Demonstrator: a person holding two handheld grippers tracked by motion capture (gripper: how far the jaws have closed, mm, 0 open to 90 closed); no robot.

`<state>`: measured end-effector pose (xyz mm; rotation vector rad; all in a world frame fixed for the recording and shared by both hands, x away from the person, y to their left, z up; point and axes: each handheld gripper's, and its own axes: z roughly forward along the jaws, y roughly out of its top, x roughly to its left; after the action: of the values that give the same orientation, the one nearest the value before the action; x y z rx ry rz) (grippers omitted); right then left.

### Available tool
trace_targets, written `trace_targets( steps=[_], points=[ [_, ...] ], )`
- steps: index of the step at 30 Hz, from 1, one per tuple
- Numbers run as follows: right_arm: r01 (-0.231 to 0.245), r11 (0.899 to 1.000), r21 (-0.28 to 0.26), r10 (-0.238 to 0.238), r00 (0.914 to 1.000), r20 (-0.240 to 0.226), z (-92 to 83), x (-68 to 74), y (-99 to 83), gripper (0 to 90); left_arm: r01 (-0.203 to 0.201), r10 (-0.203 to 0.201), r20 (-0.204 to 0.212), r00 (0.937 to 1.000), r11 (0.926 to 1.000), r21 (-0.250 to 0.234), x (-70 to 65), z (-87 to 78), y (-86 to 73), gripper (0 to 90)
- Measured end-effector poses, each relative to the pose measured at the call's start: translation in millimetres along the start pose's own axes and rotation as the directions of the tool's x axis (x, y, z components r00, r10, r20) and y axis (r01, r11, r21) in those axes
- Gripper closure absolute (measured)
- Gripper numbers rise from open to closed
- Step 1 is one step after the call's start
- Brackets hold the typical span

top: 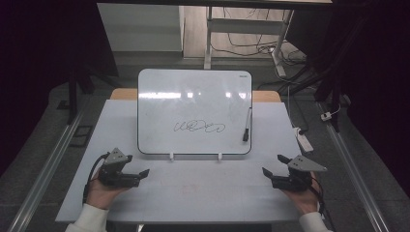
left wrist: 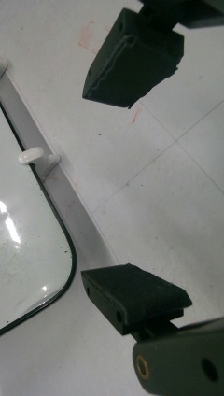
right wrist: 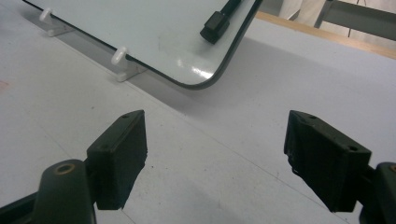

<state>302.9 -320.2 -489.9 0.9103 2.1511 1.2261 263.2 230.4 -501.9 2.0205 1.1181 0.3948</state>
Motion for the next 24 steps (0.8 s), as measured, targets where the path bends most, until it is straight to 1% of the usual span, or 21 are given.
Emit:
trace_targets(
  steps=[6,11,15,20,22,24],
  points=[
    [0.002,1.000,-0.001,-0.002,0.9999,0.017,-0.1,2.4,0.3,22.3,-0.006,0.006,-0.010,0.9999,1.0000,-0.001,-0.8,-0.1,-0.7,14.5],
    [-0.006,1.000,0.011,0.006,0.9999,0.015,1.5,3.0,-1.2,23.0,-0.017,0.017,-0.018,0.9997,0.9998,0.005,-2.3,1.7,-0.8,14.5],
    [-0.006,1.000,0.019,0.005,0.9998,0.019,2.7,3.4,-1.2,23.1,-0.011,0.011,-0.022,0.9997,0.9999,0.000,-1.2,1.3,-0.9,14.6],
    [-0.020,1.000,0.022,0.019,0.9995,0.027,0.9,5.1,3.6,25.8,-0.008,0.008,-0.039,0.9992,0.9999,-0.012,-0.8,-0.5,-1.0,14.7],
    [-0.024,0.999,0.022,0.023,0.9993,0.029,0.6,6.2,5.1,26.1,-0.010,0.010,-0.038,0.9992,0.9999,-0.012,-0.9,-0.6,-1.1,14.7],
    [-0.024,0.999,0.027,0.023,0.9989,0.041,0.9,9.8,10.7,27.1,-0.013,0.012,-0.044,0.9989,0.9998,-0.016,-0.4,-1.1,-1.7,14.8]
  ],
)
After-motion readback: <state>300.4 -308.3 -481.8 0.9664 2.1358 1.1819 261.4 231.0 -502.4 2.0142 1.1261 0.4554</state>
